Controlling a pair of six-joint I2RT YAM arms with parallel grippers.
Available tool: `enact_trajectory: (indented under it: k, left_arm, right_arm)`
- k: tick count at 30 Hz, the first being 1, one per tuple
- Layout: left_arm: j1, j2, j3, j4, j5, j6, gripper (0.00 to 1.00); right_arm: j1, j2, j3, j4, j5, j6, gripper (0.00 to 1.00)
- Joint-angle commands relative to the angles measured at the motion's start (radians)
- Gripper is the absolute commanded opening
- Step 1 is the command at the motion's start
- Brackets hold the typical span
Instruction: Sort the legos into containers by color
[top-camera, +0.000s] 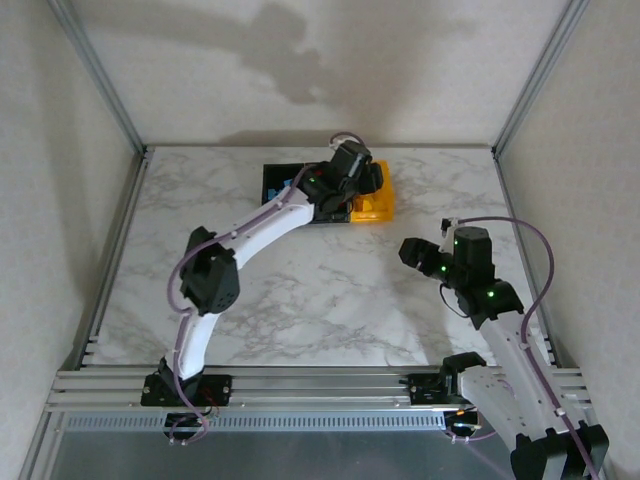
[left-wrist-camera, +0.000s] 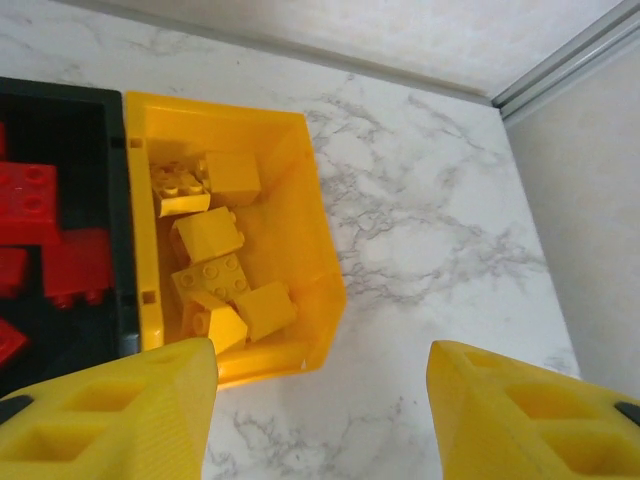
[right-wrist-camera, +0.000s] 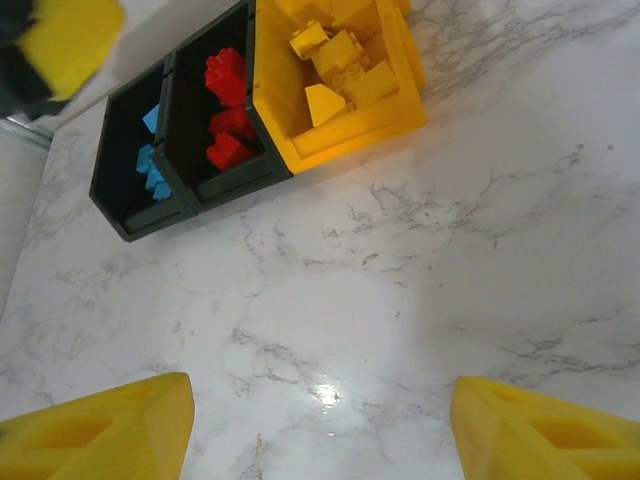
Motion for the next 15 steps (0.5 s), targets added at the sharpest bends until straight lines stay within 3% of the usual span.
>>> enact_trajectory:
  k: [1,10,15]
  left_arm:
    - [-0.006,-0.119,-0.134,-0.009,0.005,0.042,0.58]
    - [0.022,-0.506,-0.605,0.079,-0.03,0.042,0.59]
    - [0.046,-0.67,-0.785,0.123,-0.073,0.041,0.76]
  right_arm:
    - [-0.007,0.017,0.023,0.072,-0.052,-0.029,0.7]
    - [-0.001,0.08,0.036,0.18,-0.128,-0.063,0.74]
    - [0.017,0.105,0.044,0.208,-0.086,-0.096,0.78]
